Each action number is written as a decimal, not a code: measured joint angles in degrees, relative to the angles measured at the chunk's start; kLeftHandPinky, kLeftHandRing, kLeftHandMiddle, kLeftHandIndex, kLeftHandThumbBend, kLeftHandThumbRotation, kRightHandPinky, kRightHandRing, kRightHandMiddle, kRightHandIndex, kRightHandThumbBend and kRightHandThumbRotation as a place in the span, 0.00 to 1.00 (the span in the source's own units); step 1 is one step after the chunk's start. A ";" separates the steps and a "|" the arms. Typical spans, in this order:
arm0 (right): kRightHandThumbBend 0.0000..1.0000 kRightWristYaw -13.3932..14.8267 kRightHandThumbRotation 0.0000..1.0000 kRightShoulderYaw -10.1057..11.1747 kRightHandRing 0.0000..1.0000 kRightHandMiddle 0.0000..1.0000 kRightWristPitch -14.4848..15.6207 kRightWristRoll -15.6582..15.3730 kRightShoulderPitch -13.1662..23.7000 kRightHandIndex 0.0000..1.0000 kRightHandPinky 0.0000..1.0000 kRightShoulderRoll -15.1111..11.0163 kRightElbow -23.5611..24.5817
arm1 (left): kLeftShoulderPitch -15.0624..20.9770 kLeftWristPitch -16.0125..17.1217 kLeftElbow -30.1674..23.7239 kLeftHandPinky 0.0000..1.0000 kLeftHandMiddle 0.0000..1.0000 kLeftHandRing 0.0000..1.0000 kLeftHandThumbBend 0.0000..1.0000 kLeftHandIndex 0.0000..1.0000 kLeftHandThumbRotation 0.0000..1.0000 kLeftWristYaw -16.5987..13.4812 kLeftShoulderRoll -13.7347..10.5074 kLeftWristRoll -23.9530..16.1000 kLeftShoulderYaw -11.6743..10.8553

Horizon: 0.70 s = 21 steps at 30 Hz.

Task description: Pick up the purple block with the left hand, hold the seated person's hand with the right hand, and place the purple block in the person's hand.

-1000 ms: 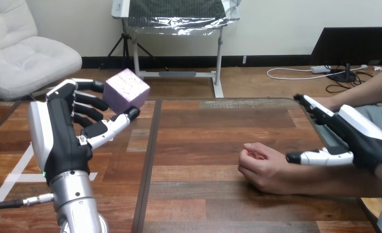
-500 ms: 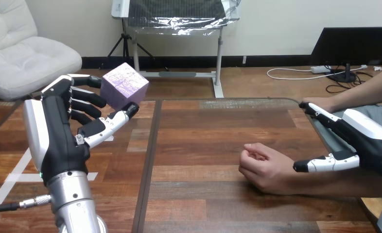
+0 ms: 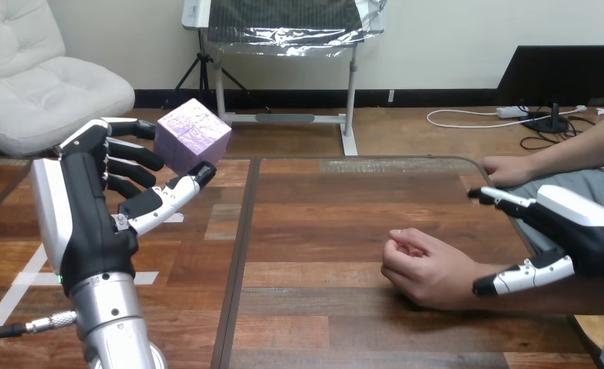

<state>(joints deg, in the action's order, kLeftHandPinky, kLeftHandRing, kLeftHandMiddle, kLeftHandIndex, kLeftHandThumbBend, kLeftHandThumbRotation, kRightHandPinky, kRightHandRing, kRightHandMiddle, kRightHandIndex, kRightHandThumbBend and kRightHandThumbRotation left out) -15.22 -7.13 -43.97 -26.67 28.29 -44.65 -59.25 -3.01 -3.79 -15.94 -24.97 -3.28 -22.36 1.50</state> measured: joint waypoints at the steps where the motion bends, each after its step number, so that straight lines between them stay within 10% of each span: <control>1: 1.00 -0.14 0.56 -0.17 0.95 0.95 0.00 -0.10 0.03 0.97 1.00 -0.12 0.00 | -0.01 0.03 0.00 0.25 0.38 0.33 0.65 0.42 0.00 0.06 0.01 -0.03 -0.06; 21: 1.00 -4.20 0.45 -3.41 0.92 0.92 1.04 -1.71 0.19 0.94 0.95 -2.82 1.94 | -0.06 0.08 0.00 0.24 0.38 0.32 0.65 0.42 0.00 0.96 1.17 -0.06 -0.80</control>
<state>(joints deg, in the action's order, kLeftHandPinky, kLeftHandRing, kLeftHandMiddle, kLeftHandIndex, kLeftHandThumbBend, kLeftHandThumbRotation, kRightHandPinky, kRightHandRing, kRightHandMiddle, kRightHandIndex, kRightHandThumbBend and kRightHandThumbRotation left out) -19.42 -10.55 -42.93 -28.37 28.49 -47.48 -57.31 -3.07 -3.71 -15.94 -24.01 -2.11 -22.43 0.71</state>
